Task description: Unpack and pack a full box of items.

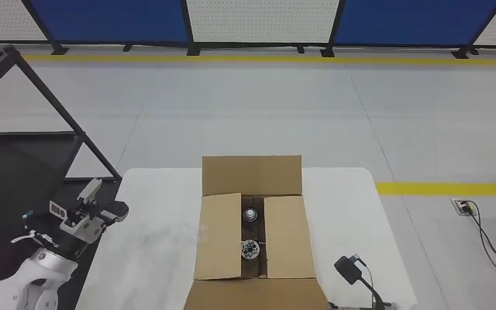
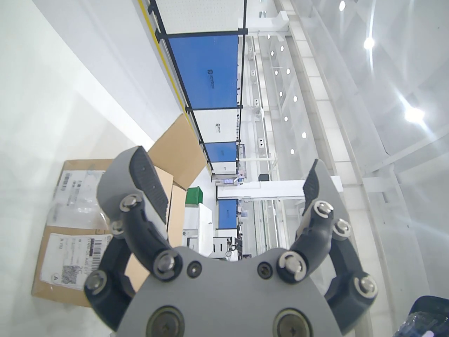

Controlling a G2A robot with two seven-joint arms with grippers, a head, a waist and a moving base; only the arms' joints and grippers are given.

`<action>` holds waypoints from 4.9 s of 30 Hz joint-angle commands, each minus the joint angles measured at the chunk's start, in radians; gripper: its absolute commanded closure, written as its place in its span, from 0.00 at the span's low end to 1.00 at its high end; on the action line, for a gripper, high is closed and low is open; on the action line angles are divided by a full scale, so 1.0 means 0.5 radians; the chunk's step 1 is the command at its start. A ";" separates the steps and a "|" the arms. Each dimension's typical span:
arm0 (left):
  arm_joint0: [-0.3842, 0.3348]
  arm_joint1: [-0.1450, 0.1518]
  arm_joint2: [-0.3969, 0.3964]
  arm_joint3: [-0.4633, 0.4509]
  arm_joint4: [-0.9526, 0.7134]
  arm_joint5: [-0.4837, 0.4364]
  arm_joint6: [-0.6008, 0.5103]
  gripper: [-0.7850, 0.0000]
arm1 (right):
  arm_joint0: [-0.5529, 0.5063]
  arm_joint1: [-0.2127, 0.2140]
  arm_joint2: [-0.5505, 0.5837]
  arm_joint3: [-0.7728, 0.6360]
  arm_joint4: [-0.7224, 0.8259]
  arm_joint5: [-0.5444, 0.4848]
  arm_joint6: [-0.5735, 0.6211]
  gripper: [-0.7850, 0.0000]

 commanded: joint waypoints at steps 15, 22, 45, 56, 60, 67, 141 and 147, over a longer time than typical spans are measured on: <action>-0.225 0.014 0.095 0.065 0.001 0.121 0.085 0.00 | 0.451 -0.038 -0.389 0.084 -0.312 0.307 -0.722 0.00; -0.246 0.021 0.122 0.108 0.030 0.147 0.083 0.00 | 0.594 -0.063 -0.572 0.242 -0.416 0.492 -0.889 0.00; -0.243 0.046 0.137 0.169 0.149 0.209 -0.012 0.00 | 0.620 -0.053 -0.612 0.236 -0.438 0.486 -0.855 0.00; -0.851 0.064 0.499 0.652 0.319 0.101 -0.345 0.00 | 0.676 -0.053 -0.638 0.207 -0.432 0.549 -0.851 0.00; -1.010 0.075 0.615 0.818 0.417 0.086 -0.575 0.00 | 0.624 -0.041 -0.598 0.155 -0.440 0.560 -0.812 0.00; -1.010 0.075 0.615 0.818 0.417 0.086 -0.575 0.00 | 0.619 -0.038 -0.588 0.146 -0.458 0.570 -0.812 0.00; -2.339 -0.315 1.668 2.674 0.252 -1.130 -1.801 0.00 | 0.819 -0.084 -0.779 0.289 -0.319 1.009 -1.079 0.00; -2.223 -0.290 1.674 2.460 0.285 -1.075 -1.895 0.00 | 0.844 -0.079 -0.720 0.348 -0.262 1.024 -1.031 0.00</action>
